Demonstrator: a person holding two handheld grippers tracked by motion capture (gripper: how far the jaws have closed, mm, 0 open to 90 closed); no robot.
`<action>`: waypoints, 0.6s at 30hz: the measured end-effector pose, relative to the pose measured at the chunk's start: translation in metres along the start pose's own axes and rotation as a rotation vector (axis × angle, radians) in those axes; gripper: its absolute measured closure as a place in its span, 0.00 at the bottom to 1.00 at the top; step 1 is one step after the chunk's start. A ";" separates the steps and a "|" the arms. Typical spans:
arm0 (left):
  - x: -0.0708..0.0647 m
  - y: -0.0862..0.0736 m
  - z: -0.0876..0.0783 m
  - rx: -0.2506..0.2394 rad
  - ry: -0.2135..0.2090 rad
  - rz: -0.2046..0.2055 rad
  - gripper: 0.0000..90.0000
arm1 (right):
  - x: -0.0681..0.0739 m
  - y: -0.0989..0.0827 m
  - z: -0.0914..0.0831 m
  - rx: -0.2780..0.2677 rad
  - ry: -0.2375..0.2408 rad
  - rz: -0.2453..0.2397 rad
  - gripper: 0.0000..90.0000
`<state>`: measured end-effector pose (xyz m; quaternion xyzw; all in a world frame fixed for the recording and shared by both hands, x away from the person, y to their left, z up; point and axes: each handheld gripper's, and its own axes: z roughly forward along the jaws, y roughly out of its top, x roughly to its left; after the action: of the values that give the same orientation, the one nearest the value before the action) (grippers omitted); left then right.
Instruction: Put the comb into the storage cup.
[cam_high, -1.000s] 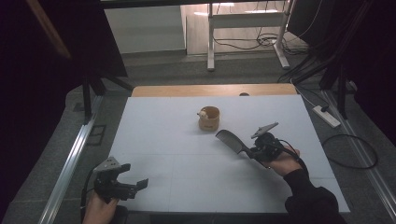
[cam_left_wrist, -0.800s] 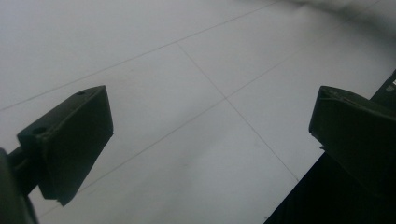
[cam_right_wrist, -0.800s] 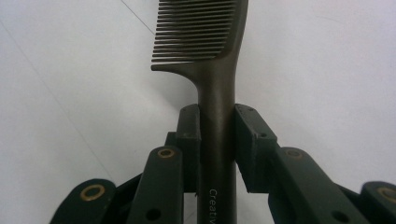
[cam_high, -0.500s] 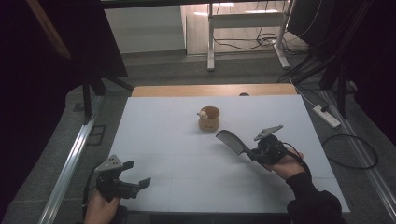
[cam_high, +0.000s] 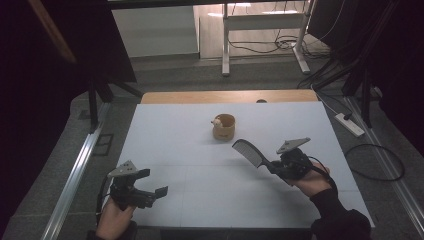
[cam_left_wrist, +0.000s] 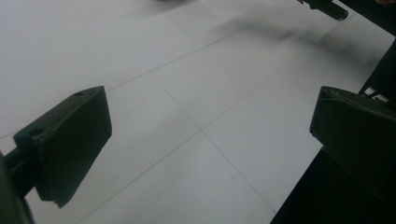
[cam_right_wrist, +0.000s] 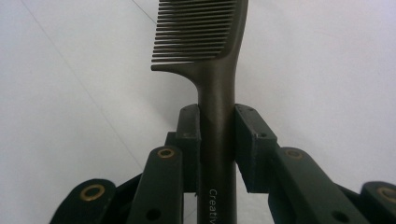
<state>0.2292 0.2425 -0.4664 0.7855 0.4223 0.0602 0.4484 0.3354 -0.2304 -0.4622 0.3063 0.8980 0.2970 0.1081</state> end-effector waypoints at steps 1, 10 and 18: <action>0.000 0.001 0.001 0.000 -0.004 -0.002 0.00 | 0.001 0.000 -0.001 -0.003 -0.001 0.001 0.80; 0.000 0.018 0.008 -0.006 -0.042 0.001 0.01 | 0.006 -0.003 -0.007 -0.031 0.000 -0.010 0.80; 0.006 0.030 0.017 -0.009 -0.089 0.000 0.00 | 0.009 -0.005 -0.012 -0.053 -0.005 -0.027 0.80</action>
<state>0.2597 0.2282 -0.4555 0.7854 0.4016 0.0268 0.4703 0.3215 -0.2338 -0.4561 0.2917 0.8937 0.3183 0.1223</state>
